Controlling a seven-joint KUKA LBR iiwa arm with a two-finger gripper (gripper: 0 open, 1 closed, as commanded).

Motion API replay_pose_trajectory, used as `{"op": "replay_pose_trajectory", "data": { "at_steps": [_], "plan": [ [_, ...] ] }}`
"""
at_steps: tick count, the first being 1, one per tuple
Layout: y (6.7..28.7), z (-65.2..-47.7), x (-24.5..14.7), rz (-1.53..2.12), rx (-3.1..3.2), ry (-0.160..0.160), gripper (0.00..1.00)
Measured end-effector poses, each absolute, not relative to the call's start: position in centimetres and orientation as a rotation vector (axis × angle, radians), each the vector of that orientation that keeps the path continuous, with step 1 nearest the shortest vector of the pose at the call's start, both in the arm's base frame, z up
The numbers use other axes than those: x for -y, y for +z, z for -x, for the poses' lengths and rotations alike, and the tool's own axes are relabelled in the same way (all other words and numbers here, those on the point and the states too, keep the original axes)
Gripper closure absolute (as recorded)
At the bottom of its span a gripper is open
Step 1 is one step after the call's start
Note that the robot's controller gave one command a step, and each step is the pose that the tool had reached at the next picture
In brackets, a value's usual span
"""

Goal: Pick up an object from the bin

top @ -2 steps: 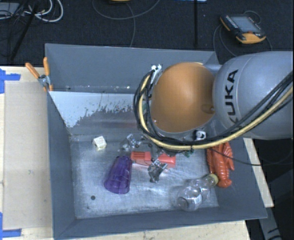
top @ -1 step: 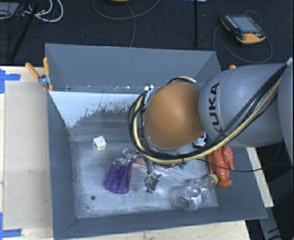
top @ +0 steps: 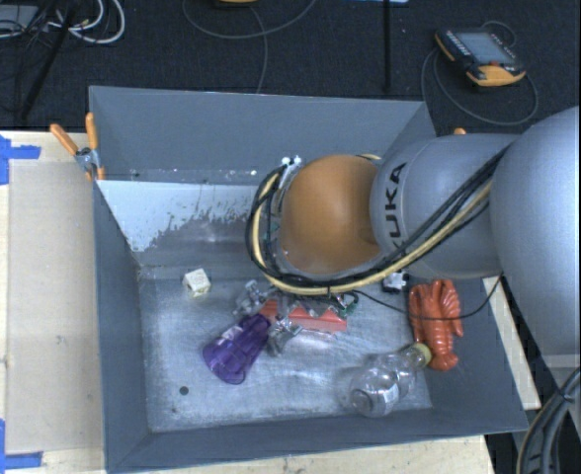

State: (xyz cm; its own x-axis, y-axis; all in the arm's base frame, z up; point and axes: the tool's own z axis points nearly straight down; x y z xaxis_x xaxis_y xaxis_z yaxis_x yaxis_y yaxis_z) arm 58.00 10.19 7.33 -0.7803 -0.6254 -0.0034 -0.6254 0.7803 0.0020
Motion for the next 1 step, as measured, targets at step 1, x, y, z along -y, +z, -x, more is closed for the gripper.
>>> {"op": "replay_pose_trajectory", "data": {
  "at_steps": [1],
  "plan": [
    [7.33,-58.01,-10.18,1.039,-2.962,0.005,1.00]
  ]
}}
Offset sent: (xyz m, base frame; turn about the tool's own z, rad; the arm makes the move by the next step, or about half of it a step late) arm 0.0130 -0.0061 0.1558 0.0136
